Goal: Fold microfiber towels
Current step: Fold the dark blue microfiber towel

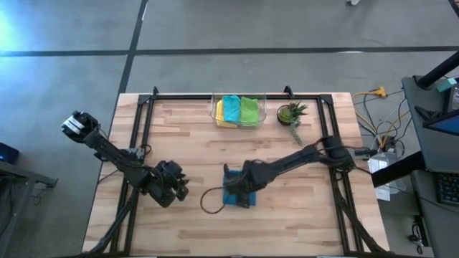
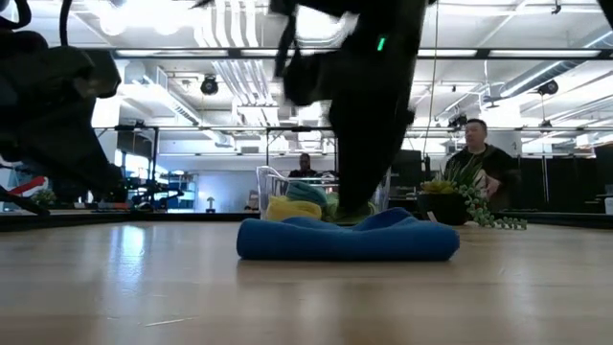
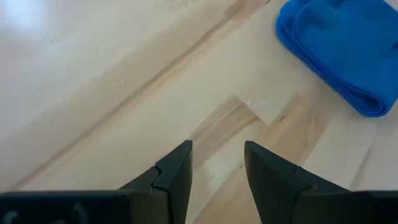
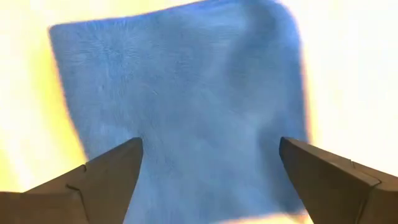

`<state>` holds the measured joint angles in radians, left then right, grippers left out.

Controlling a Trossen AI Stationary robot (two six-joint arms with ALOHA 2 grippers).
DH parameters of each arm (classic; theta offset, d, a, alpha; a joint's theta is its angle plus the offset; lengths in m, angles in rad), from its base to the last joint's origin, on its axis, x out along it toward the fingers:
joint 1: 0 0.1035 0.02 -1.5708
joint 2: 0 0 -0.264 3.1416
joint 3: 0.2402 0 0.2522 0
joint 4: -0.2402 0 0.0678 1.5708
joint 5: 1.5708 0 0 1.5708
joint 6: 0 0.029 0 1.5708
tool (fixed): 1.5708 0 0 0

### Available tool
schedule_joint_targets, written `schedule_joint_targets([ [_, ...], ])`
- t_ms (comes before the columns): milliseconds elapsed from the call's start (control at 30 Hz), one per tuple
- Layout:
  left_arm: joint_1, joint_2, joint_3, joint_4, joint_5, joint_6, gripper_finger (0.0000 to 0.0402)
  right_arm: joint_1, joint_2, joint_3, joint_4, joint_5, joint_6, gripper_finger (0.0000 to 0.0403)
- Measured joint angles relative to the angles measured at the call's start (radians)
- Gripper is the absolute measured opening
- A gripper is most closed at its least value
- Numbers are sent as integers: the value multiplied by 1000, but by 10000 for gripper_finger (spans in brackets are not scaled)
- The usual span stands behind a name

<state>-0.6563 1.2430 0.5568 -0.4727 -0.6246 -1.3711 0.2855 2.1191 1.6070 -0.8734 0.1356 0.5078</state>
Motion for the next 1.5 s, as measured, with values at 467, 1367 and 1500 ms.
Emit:
schedule_joint_targets([
  [467, 4, 0, 0, 294, -5, 527, 130, 259, -540, -650, 371, 30, 289, 373],
  [1367, 142, 495, 329, 608, 288, 1326, 130, 259, -352, -717, 879, 145, -255, 373],
  [1500, 142, 547, 373, 549, 291, 1330, 130, 256, -324, -688, 881, 145, -258, 373],
])
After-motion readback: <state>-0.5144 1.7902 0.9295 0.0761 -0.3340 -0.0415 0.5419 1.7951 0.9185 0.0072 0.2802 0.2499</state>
